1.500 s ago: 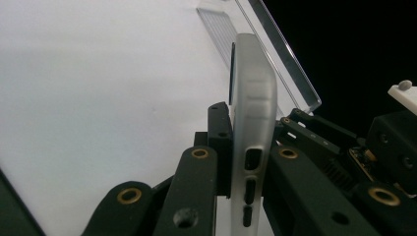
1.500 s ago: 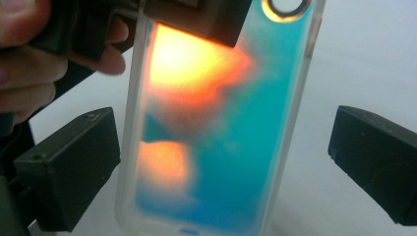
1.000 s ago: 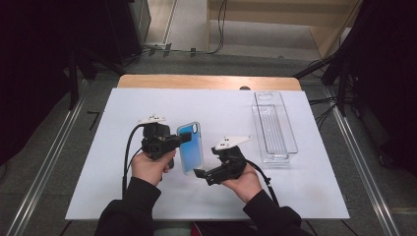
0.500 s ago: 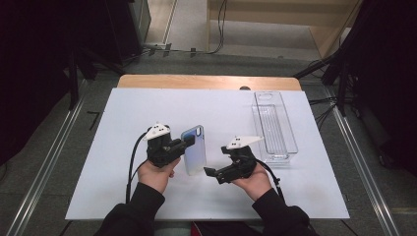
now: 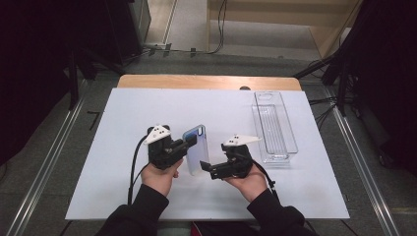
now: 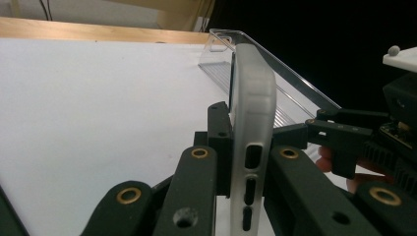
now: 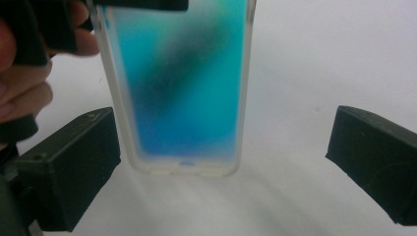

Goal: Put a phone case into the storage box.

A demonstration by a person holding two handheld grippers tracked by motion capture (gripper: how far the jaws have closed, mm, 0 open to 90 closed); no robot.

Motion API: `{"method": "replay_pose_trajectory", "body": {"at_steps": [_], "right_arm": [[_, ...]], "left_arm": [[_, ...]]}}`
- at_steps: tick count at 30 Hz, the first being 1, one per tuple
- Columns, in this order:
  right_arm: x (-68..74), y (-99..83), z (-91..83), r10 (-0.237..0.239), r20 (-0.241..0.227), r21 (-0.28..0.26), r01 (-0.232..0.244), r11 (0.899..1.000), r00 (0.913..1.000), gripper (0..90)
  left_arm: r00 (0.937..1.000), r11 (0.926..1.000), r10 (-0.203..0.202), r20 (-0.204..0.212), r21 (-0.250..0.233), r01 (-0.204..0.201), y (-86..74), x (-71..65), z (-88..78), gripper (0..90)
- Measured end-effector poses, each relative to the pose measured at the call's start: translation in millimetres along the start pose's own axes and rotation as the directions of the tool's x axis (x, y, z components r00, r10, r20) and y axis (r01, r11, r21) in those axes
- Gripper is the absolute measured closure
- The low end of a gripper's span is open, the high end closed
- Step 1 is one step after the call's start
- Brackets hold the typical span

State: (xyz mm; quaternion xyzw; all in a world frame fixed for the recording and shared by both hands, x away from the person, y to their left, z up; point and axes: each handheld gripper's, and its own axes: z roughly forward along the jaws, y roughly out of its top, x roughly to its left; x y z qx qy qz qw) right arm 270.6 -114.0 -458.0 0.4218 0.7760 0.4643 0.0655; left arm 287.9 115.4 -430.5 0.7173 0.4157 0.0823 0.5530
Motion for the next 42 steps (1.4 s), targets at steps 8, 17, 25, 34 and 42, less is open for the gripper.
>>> {"method": "replay_pose_trajectory", "body": {"at_steps": [8,17,25,34,42], "right_arm": [[9.1,3.5,1.3,-0.006,0.041,-0.023,0.007,1.0,0.9992,0.0],[18.0,6.8,9.7,0.016,0.044,-0.039,-0.014,0.999,0.9989,0.0],[23.5,7.6,17.1,0.018,0.052,-0.013,-0.017,1.0,0.9985,0.0],[24.9,7.9,14.7,0.009,0.022,-0.035,-0.008,0.999,0.9997,14.2],[25.8,9.5,12.0,-0.007,0.033,-0.031,0.008,1.0,0.9994,14.7]], "left_arm": [[1.0,1.0,0.005,-0.004,0.005,-0.005,-2.8,-7.5,2.3,85.7],[0.9998,0.9996,-0.021,-0.007,0.017,0.021,-7.8,-14.0,4.4,85.6],[0.999,0.9987,-0.043,0.014,0.029,0.042,-11.6,-18.5,5.2,85.5],[0.9988,0.9985,-0.047,0.015,0.027,0.047,-12.0,-19.6,4.4,84.6],[0.9982,0.9983,-0.053,0.029,0.025,0.053,-11.5,-19.6,3.9,84.1]]}}
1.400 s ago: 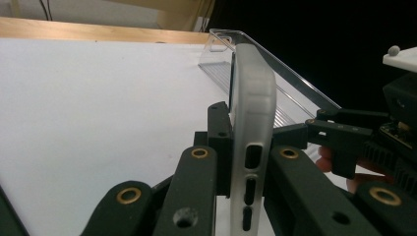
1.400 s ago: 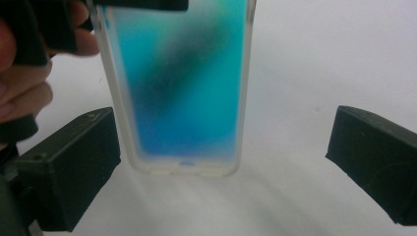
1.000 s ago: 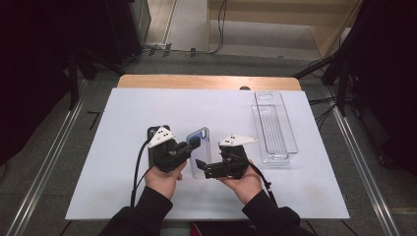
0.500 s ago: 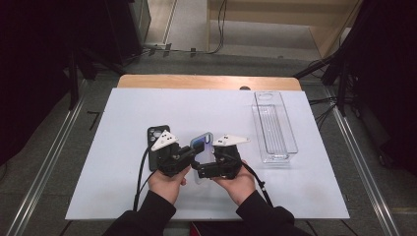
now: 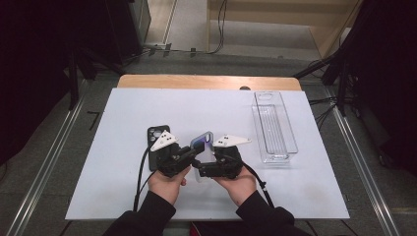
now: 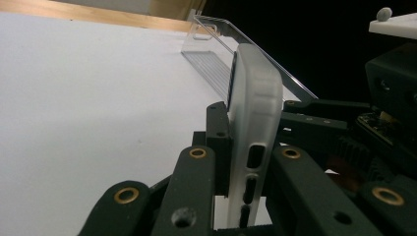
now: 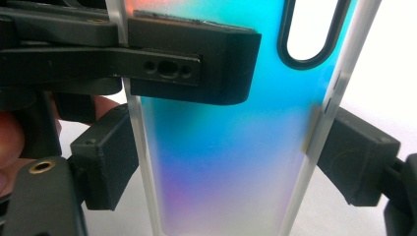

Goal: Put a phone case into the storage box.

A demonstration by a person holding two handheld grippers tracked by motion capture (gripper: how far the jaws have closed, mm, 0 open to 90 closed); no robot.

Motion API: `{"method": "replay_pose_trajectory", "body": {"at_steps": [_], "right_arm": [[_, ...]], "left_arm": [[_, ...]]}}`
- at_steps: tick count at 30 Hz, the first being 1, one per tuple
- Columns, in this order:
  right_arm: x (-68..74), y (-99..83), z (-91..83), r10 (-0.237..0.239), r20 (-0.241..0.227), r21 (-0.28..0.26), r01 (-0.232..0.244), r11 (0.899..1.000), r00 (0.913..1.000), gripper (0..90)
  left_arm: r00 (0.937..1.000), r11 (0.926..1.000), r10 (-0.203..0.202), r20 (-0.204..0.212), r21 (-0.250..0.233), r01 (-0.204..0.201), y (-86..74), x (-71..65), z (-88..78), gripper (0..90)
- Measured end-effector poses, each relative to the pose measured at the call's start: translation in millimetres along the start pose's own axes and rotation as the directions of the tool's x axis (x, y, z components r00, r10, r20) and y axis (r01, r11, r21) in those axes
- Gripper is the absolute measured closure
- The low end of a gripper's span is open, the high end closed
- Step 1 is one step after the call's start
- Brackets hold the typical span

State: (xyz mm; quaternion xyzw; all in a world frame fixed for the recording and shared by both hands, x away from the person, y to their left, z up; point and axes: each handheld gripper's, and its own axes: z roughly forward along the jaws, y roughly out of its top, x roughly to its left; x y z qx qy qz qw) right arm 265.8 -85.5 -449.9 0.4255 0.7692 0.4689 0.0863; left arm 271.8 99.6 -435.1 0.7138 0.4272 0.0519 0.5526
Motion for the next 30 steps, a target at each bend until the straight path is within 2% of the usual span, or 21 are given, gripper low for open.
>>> {"method": "replay_pose_trajectory", "body": {"at_steps": [3,5,7,10,13,15,16,18,21,23,24,25,26,28,30], "right_arm": [[-1.0,0.8,-0.6,-0.002,-0.005,0.003,0.002,1.0,1.0,14.7],[-1.7,0.7,-0.7,-0.008,0.0,0.005,0.008,1.0,1.0,14.8],[-3.9,0.4,0.6,-0.005,0.006,0.013,0.004,1.0,1.0,14.8],[-7.4,-0.5,1.8,-0.001,0.02,0.021,0.001,1.0,0.9998,14.8],[-15.7,-1.4,1.4,0.013,0.038,0.029,-0.014,0.999,0.9992,14.8],[-19.4,-1.4,0.6,0.018,0.043,0.027,-0.019,0.999,0.9989,14.8],[-20.6,-1.3,0.2,0.017,0.048,0.027,-0.018,0.999,0.9987,14.8],[-24.4,-1.2,-0.5,0.017,0.05,0.028,-0.019,0.999,0.9986,14.8],[-28.2,-1.4,-0.3,0.013,0.054,0.035,-0.015,0.999,0.9984,14.8],[-31.0,-1.9,-0.4,0.001,0.055,0.037,-0.003,0.999,0.9985,14.8],[-34.3,-1.6,-1.5,-0.002,0.049,0.04,0.0,0.999,0.9988,14.7],[-34.3,-1.6,-1.5,-0.002,0.049,0.04,0.0,0.999,0.9988,14.7],[-35.7,-1.2,-2.0,-0.001,0.042,0.042,0.0,0.999,0.9991,14.8],[-40.6,0.1,-3.8,-0.009,0.018,0.047,0.008,0.999,0.9998,14.8],[-42.1,0.8,-4.4,-0.019,0.008,0.055,0.018,0.998,0.9998,14.8]], "left_arm": [[1.0,1.0,0.004,-0.008,0.0,-0.004,0.6,0.2,-0.3,78.8],[0.9999,0.9996,-0.015,-0.001,0.023,0.015,2.2,1.6,0.1,64.7],[0.9998,0.9994,-0.015,-0.01,0.033,0.015,2.7,1.3,-0.1,58.8],[0.9999,0.9985,-0.014,-0.01,0.053,0.014,5.2,0.4,-1.0,54.5],[0.9994,0.9971,-0.033,0.004,0.069,0.033,7.6,1.5,-3.0,46.7],[0.9981,0.9943,-0.049,0.037,0.097,0.045,8.7,4.5,-3.0,42.2],[0.9981,0.9943,-0.049,0.037,0.097,0.045,8.7,4.5,-3.0,40.2],[0.9978,0.9921,-0.052,0.042,0.116,0.047,9.9,6.5,-4.5,38.9],[0.9973,0.9918,-0.055,0.049,0.118,0.049,12.3,8.1,-7.3,37.0],[0.996,0.9914,-0.056,0.069,0.122,0.047,15.0,10.2,-9.9,35.2],[0.9938,0.9875,-0.051,0.098,0.153,0.035,18.0,11.9,-11.8,33.4],[0.9938,0.9875,-0.051,0.098,0.153,0.035,18.0,11.9,-11.8,33.2],[0.9938,0.9835,-0.042,0.103,0.179,0.023,20.2,12.1,-13.3,33.2],[0.9931,0.9849,-0.019,0.115,0.173,-0.001,21.9,12.4,-16.7,33.2],[0.9898,0.9817,-0.016,0.142,0.19,-0.011,24.7,13.3,-19.0,33.2]]}}
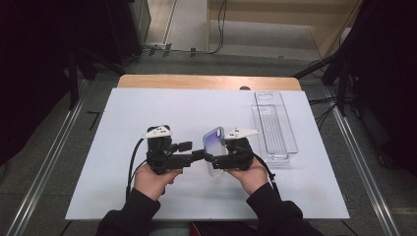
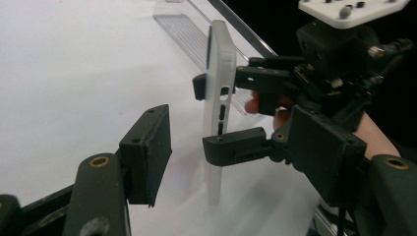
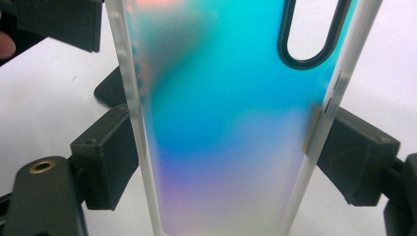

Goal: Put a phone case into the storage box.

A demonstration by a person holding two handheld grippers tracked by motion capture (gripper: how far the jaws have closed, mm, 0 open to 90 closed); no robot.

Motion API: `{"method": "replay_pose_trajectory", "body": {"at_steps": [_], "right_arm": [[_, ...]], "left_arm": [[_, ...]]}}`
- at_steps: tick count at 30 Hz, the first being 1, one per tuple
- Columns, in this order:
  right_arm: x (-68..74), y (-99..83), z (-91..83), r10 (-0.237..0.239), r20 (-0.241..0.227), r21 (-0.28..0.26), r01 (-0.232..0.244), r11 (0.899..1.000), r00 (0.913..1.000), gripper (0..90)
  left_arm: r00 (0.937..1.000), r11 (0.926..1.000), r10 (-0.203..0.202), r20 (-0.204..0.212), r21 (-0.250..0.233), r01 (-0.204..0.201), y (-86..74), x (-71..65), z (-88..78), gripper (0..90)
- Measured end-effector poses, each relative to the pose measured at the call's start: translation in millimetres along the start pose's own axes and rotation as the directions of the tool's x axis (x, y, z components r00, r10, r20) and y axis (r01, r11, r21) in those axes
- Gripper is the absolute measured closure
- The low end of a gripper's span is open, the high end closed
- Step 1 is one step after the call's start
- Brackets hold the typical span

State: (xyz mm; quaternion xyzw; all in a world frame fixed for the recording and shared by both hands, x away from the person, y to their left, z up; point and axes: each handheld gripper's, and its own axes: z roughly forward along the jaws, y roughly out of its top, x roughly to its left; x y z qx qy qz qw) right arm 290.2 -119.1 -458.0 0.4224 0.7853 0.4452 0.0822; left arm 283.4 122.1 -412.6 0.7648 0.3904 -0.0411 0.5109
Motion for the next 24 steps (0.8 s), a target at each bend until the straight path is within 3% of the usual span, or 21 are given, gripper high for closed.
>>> {"method": "replay_pose_trajectory", "body": {"at_steps": [3,5,8,12,17,21,24], "right_arm": [[-3.1,1.6,-1.7,-0.017,-0.031,0.009,0.017,1.0,0.9994,14.8],[-4.7,2.8,-3.1,-0.025,-0.046,0.016,0.026,1.0,0.9986,14.8],[-7.3,4.4,-5.9,-0.047,-0.067,0.016,0.048,0.999,0.9966,14.8],[-10.2,4.8,-6.2,-0.055,-0.086,0.038,0.058,0.998,0.9948,14.8],[-13.7,6.6,-9.8,-0.066,-0.117,0.033,0.07,0.997,0.9909,14.7],[-13.3,9.9,-14.7,-0.084,-0.131,0.032,0.089,0.996,0.9877,14.7],[-13.9,11.7,-19.2,-0.088,-0.151,0.035,0.094,0.995,0.9847,14.7]], "left_arm": [[0.9992,0.999,0.027,0.029,0.034,-0.028,0.7,2.1,-2.5,33.1],[0.9971,0.9953,0.047,0.06,0.082,-0.052,0.1,5.9,-3.9,33.0],[0.9917,0.9866,0.096,0.086,0.124,-0.106,-3.1,11.9,-6.7,30.9],[0.986,0.9741,0.124,0.112,0.176,-0.142,-9.1,18.4,-10.2,30.1],[0.9743,0.9599,0.179,0.136,0.192,-0.204,-16.7,22.4,-12.7,30.1],[0.9694,0.9423,0.217,0.114,0.235,-0.239,-21.6,25.8,-14.5,30.0],[0.9688,0.9373,0.228,0.097,0.247,-0.246,-25.9,30.0,-18.2,30.1]]}}
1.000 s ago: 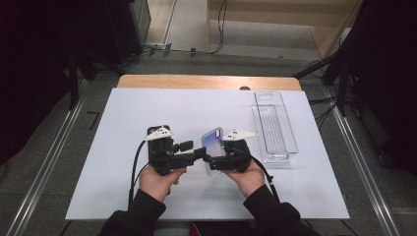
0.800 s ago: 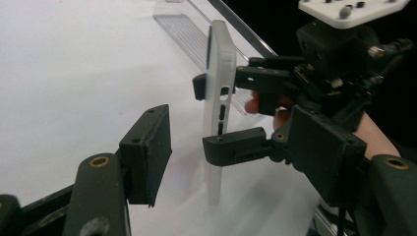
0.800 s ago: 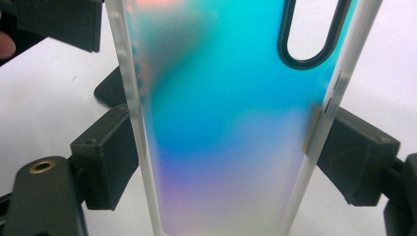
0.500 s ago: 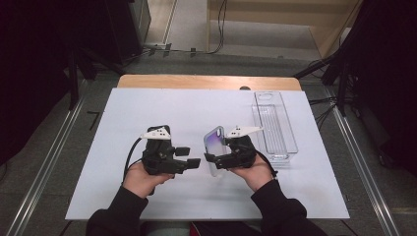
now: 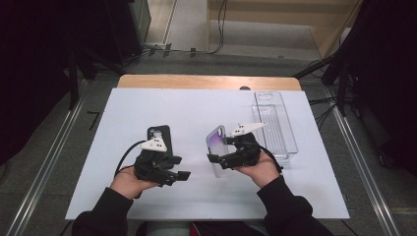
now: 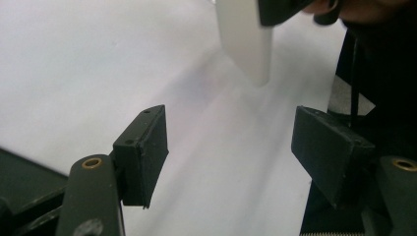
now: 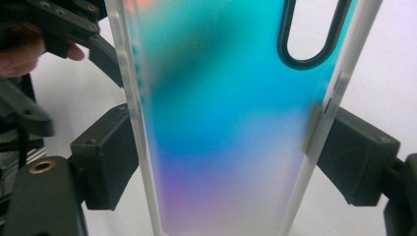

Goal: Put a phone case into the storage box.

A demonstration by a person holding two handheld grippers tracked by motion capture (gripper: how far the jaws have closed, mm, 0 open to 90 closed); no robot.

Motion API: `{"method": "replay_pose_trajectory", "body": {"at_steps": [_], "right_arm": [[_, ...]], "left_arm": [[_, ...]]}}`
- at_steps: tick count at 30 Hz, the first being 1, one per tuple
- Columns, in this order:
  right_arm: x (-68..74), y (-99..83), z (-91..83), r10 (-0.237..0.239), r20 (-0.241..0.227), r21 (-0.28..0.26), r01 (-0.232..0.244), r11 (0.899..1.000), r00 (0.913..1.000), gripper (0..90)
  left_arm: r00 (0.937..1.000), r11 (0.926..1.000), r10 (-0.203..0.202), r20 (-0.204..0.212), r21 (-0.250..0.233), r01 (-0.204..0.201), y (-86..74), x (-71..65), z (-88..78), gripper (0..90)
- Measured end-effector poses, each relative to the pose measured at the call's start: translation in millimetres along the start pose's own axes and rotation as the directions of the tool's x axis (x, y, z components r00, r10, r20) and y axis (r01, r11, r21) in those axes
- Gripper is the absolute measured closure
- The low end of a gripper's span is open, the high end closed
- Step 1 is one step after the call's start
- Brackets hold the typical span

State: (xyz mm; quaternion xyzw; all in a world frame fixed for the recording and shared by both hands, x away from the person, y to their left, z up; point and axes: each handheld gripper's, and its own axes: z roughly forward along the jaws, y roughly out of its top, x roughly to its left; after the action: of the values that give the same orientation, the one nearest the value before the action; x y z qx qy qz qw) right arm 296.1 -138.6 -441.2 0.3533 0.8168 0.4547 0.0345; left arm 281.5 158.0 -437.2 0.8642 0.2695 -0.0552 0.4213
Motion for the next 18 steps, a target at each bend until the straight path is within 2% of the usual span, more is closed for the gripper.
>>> {"method": "replay_pose_trajectory", "body": {"at_steps": [6,10,12,18], "right_arm": [[-3.7,2.9,-9.7,-0.004,-0.008,-0.006,0.004,1.0,1.0,14.8],[-5.7,4.4,-14.8,0.002,-0.008,-0.007,-0.002,1.0,1.0,14.8],[-7.0,4.7,-17.3,-0.001,-0.006,-0.008,0.001,1.0,1.0,14.8],[-10.5,6.5,-25.2,-0.001,0.003,-0.006,0.001,1.0,1.0,14.8]], "left_arm": [[1.0,0.9998,0.009,0.001,0.017,-0.009,-15.1,4.9,-3.1,30.1],[0.9987,0.9995,-0.018,-0.047,0.026,0.02,-21.7,8.8,-6.2,30.0],[0.9986,0.9992,-0.034,-0.041,0.018,0.035,-25.3,9.9,-8.5,30.0],[0.9974,0.9987,-0.043,-0.058,0.026,0.044,-34.6,10.8,-13.8,30.0]]}}
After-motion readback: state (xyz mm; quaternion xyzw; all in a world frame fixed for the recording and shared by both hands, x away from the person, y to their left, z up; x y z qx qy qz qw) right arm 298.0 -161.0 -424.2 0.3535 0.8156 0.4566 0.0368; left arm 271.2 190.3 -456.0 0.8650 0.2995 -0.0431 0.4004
